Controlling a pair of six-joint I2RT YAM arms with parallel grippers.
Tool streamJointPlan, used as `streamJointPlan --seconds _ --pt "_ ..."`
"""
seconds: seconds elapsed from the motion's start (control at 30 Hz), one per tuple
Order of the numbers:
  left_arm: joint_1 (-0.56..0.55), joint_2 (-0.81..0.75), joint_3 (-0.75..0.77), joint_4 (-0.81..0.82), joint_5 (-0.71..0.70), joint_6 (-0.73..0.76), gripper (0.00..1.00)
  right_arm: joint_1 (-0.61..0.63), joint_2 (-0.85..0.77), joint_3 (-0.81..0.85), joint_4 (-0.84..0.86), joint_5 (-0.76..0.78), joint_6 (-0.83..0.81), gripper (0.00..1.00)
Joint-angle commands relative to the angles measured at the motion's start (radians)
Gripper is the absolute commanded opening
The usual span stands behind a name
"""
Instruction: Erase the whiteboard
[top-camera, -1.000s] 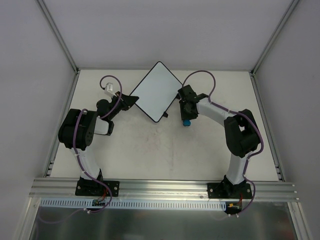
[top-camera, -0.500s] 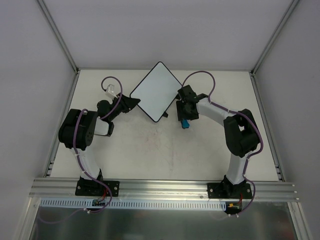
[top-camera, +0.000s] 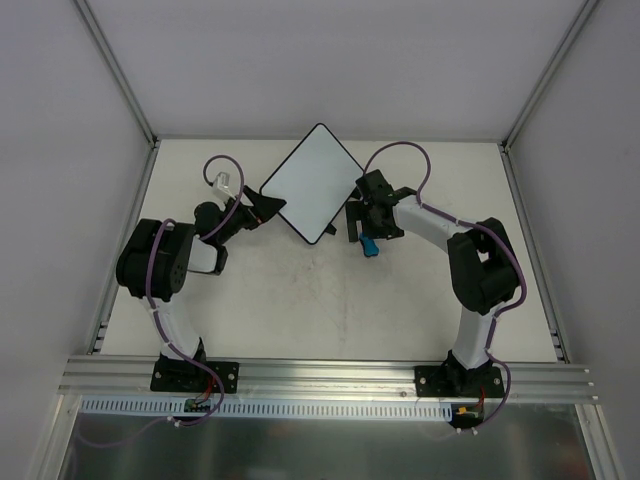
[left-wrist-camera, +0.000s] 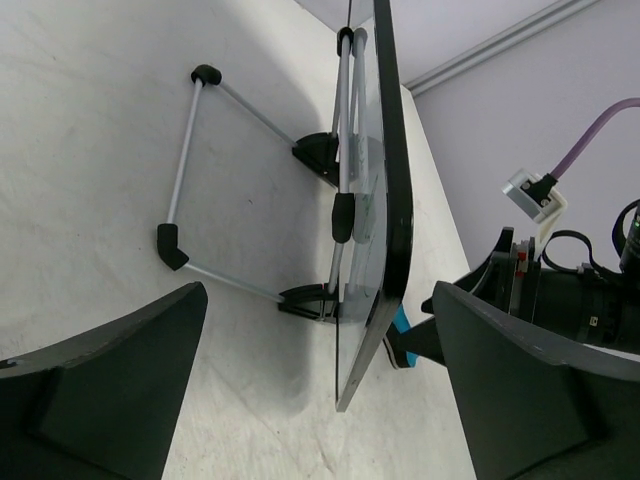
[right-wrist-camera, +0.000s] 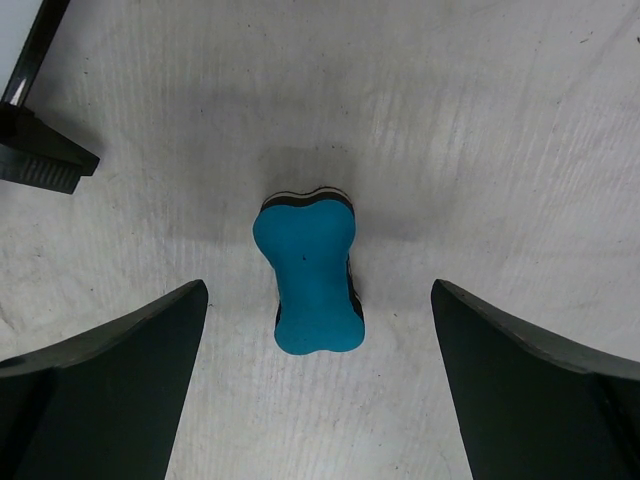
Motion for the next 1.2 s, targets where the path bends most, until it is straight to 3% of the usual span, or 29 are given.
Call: streamJointPlan --seconds 0.0,0.37,0.63,1.0,1.17 --pt "-0.002 -0.067 -0.017 0.251 0.014 0.018 0.99 -0.005 -0.007 -0.001 0.015 -0.006 -0.006 0.99" --pt "0.001 -0.256 -0.164 0.099 -0.054 0.098 0.99 -0.002 -0.178 -0.177 0.180 -0.005 -0.007 0.99" --pt "0.002 -0.455 -0.324 0.001 -0.091 0.138 0.99 0.068 -0.405 -0.372 0.309 0.165 -0.006 0.99" --pt "-0.005 -0.833 -0.411 -0.387 -0.191 0.221 0.99 0.149 -0.783 -0.728 0.686 0.230 -0.050 0.99" --pt "-0.022 -1.015 -0.493 -0.442 -0.229 0.244 0.99 0.168 -0.893 -0.852 0.789 0.245 -0.050 0.99"
